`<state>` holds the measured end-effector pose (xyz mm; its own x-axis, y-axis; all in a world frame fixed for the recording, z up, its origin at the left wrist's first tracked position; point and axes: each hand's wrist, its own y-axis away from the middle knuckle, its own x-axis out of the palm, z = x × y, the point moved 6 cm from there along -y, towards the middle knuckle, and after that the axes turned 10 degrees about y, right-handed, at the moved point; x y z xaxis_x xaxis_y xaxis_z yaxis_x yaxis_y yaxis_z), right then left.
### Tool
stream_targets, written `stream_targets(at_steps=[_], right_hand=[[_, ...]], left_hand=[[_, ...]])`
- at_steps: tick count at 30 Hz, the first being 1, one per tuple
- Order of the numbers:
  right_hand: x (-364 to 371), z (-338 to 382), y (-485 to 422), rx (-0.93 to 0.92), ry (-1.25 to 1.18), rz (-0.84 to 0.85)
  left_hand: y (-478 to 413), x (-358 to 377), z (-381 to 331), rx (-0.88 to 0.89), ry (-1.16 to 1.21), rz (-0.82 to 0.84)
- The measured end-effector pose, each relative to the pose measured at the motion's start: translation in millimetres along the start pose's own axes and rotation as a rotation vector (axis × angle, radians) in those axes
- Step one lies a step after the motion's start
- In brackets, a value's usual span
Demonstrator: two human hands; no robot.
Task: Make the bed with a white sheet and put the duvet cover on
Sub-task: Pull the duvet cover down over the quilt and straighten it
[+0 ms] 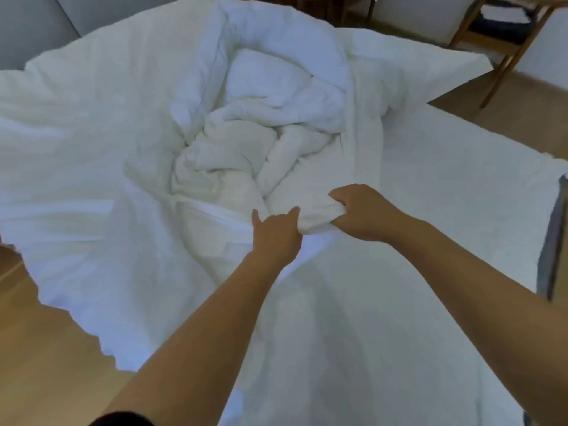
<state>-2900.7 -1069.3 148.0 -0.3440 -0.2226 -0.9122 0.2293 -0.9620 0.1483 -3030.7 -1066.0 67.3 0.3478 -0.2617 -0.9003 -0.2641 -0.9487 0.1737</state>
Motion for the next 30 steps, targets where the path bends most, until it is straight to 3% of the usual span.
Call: stream_targets(at_steps=[3, 5, 6, 8, 11, 12, 14, 16, 19, 21, 24, 28, 30], right_hand=[[6.2, -4.3, 6.2, -0.009, 0.058, 0.181], [28.1, -15.2, 3.7, -0.027, 0.407, 0.379], [35.6, -18.1, -3.8, -0.040, 0.562, 0.388], [34.5, -13.0, -31.7, -0.055, 0.638, 0.181], [16.2, -2.5, -71.4, -0.016, 0.345, -0.020], [15.3, 1.1, -80.6, 0.006, 0.231, 0.008], [7.2, 5.1, -86.5, 0.076, 0.067, 0.108], [-25.5, 7.4, -76.7, 0.037, 0.048, 0.062], [-112.3, 7.7, -25.4, -0.224, -0.042, -0.398], [-135.6, 1.5, 13.8, -0.257, -0.037, -0.494], [-107.9, -22.5, 31.1, -0.120, 0.028, -0.237], [-65.4, -35.5, 28.8, -0.129, 0.221, 0.173], [-38.7, -34.8, 22.6, -0.153, 0.399, 0.278]], left_hand=[[2.3, -25.6, 4.5, 0.031, 0.315, -0.001], [8.0, -46.3, 10.6, 0.033, 0.508, 0.016], [8.6, -54.3, 14.2, 0.024, 0.587, 0.020], [6.1, -62.6, 25.8, -0.044, 0.758, 0.007], [3.2, -74.4, 39.6, -0.209, 0.884, 0.044], [1.3, -75.9, 42.1, -0.279, 0.818, 0.101], [0.0, -88.5, 33.1, -0.330, 0.448, 0.212], [5.1, -120.5, 2.5, -0.232, 0.218, 0.155], [39.1, -164.2, -51.4, 0.083, 0.349, -0.020], [56.0, -166.0, -78.2, 0.161, 0.492, 0.101], [50.0, -128.4, -94.1, 0.081, 0.392, 0.301], [29.7, -109.0, -78.7, 0.090, 0.455, 0.200], [25.8, -95.7, -61.8, -0.001, 0.545, 0.141]])
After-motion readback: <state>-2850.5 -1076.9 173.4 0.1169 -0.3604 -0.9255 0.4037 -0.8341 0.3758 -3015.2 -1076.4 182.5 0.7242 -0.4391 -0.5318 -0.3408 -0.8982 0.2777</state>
